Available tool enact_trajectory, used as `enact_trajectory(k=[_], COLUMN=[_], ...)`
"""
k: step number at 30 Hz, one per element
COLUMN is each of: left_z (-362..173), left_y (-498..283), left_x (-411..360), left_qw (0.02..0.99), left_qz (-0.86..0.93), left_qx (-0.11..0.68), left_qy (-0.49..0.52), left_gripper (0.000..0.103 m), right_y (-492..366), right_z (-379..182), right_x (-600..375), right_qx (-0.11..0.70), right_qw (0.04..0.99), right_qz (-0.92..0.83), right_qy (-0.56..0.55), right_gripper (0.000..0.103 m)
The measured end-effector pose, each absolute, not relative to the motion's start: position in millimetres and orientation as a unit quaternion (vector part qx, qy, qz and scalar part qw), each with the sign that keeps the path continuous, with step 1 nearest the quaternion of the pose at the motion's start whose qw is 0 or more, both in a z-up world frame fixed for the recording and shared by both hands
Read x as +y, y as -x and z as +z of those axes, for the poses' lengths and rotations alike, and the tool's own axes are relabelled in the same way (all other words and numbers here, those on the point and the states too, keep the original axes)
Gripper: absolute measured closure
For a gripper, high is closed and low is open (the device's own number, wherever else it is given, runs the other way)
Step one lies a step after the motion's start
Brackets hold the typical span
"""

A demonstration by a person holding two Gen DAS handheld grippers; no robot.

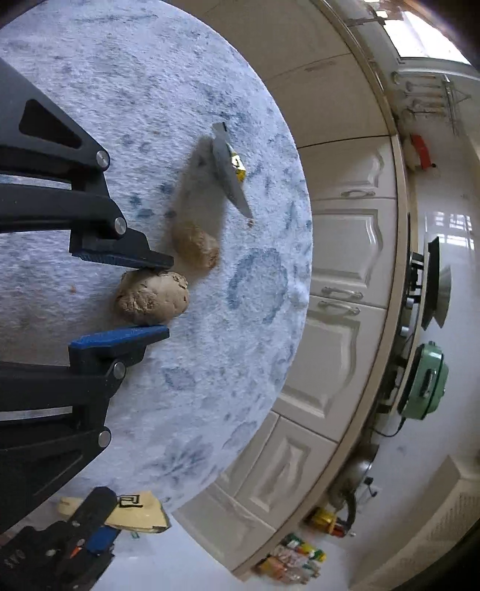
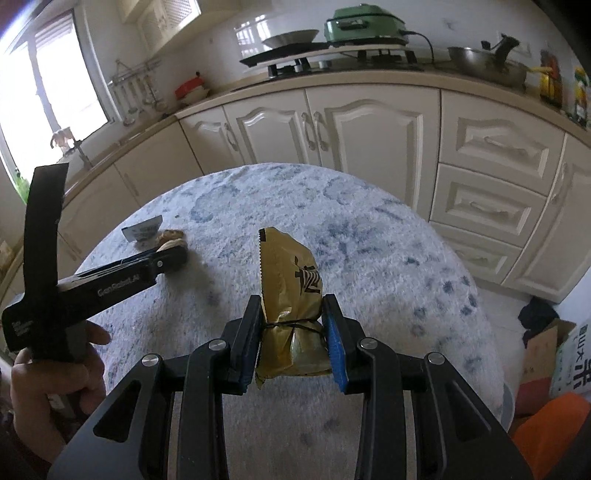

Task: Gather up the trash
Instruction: 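Grasp the gold wrapped bar with the right gripper while the left gripper grasps a brown lump, then carry both items to the blue bin and open both grippers over it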

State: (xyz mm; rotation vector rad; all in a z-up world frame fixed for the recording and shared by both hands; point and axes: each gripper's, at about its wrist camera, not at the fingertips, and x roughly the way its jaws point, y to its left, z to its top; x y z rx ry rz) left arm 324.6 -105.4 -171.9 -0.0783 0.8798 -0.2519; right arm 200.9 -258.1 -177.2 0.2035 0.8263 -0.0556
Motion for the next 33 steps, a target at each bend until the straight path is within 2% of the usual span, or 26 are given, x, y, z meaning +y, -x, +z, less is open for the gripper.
enact_trajectory(k=[8,23,33], left_z=[-157.2,-109.3,-80.2], left_y=[-281.1,-137.4,-92.4], left_x=[-88.7,-70.6,-53.1], left_qw=[0.909,0.931,0.94], left_qz=[-0.127,-0.167,-0.182], left_qx=[0.394,0.323,0.286], left_qy=[0.042,0.029,0.042], left_gripper=[0.077,0.077,0.077], right_y=[-174.4,-114.5,-91.2], right_z=[-164.4,-127.4,-97.3], right_x=[-255.7,-232.5,-222.0], right_qx=[0.392,0.364,0.338], right_qw=[0.914,0.926,0.937], right_qz=[-0.037,-0.063,-0.062], right_qy=[-0.097,-0.076,-0.059], right_gripper=[0.07,0.07,0.07])
